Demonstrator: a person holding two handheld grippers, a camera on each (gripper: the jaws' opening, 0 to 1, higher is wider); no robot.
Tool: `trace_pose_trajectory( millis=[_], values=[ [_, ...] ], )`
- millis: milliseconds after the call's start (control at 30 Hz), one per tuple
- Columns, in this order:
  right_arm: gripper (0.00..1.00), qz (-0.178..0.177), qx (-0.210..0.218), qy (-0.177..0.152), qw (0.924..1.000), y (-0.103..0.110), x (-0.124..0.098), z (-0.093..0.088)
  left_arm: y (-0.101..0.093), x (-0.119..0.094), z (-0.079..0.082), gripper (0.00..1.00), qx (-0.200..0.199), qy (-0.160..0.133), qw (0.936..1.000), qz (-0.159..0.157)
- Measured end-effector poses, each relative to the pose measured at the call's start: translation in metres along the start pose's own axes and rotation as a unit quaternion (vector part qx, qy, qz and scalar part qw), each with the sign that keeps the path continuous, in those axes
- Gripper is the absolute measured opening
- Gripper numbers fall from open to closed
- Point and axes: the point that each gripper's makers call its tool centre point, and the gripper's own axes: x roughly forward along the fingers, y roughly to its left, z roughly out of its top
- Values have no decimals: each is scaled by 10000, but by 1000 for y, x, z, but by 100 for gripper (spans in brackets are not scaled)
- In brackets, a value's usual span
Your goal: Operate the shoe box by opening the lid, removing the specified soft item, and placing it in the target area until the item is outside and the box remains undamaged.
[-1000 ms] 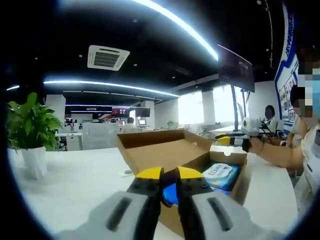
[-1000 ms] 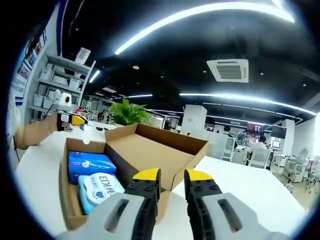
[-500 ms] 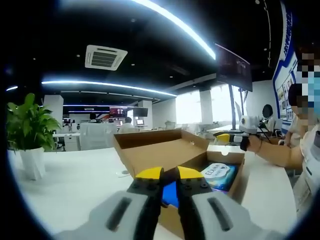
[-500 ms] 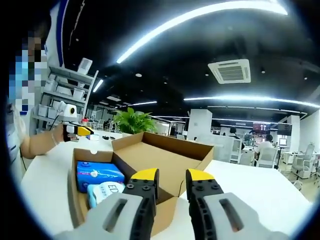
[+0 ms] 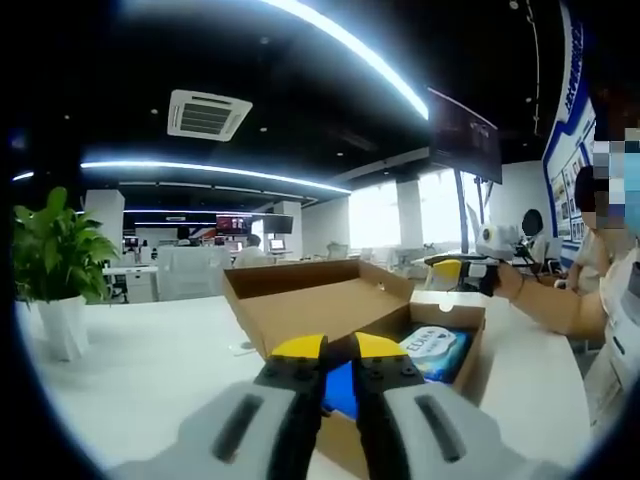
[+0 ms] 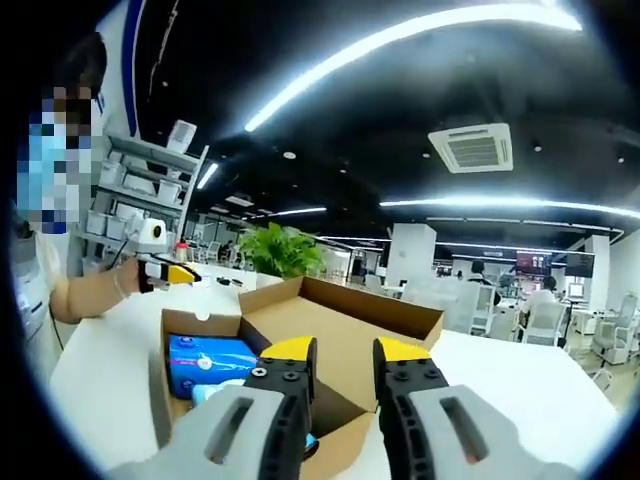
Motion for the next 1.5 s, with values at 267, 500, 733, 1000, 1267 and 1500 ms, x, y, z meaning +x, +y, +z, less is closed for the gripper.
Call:
trace_pose_trajectory(
  millis=[267,500,733,1000,1267,1500],
  values=[
    [22,34,-96,-56,9999,0,4,22,-3,-1,2,10,-12,-31,10000,-29],
    [23,303,-340,54,9989,15,10,33,-5,-1,0,10,-1,-6,10000,-53],
    [24,450,-467,318,9974,19,16,31,-5,-1,-1,10,-3,14,10000,-55],
    [29,784,-601,650,9930,32,21,23,-7,0,-2,9,3,47,10000,-76],
    [31,991,-679,773,9897,39,26,24,-7,0,-2,9,17,61,9999,-86],
    [33,1168,-790,980,9852,46,28,19,-7,0,-3,9,0,81,9999,-99]
  ],
)
